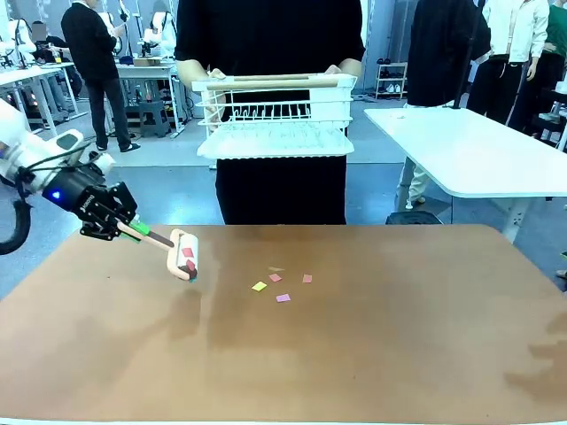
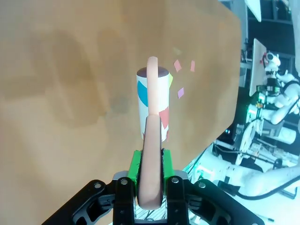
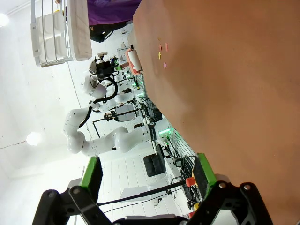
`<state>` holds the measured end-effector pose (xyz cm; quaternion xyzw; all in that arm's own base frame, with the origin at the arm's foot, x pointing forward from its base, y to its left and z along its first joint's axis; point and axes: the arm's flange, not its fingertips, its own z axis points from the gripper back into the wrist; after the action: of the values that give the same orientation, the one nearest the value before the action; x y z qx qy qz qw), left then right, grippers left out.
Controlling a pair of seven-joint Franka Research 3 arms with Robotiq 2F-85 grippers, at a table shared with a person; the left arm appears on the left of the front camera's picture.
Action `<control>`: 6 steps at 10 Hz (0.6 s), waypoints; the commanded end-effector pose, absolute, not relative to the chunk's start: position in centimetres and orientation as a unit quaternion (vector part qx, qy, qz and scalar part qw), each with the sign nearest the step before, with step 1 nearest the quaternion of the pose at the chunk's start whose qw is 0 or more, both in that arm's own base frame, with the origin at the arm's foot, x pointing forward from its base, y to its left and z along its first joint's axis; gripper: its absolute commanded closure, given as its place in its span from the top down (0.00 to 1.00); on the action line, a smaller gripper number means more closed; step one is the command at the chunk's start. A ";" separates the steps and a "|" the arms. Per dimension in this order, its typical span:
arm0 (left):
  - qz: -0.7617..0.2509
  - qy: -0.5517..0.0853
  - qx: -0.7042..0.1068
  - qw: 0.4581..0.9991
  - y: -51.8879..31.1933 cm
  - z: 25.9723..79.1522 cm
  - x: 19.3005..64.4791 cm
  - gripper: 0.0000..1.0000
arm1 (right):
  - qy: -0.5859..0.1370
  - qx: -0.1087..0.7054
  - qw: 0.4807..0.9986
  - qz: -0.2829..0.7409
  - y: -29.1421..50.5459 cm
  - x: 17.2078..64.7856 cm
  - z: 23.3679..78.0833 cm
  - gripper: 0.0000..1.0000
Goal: Clean the table.
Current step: Clean the table with the Lint Roller when the human lifts the Dish drying rack.
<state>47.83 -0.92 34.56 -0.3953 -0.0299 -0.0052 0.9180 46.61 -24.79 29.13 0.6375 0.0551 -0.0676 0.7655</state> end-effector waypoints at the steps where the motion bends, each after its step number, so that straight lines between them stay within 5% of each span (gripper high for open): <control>1: -0.042 -0.020 -0.392 0.919 -1.4 34.1 49.4 0.22 | 0.054 0.635 0.768 -0.066 -24.7 46.7 29.4 1.00; 6: -0.029 -0.011 -0.397 0.917 -2.1 33.4 48.9 0.22 | 0.054 0.635 0.768 -0.066 -24.7 46.7 29.4 1.00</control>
<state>49.55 -2.30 33.20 -0.3966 -0.0064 -0.0331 0.9174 46.61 -24.79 29.12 0.6375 0.0552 -0.0677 0.7655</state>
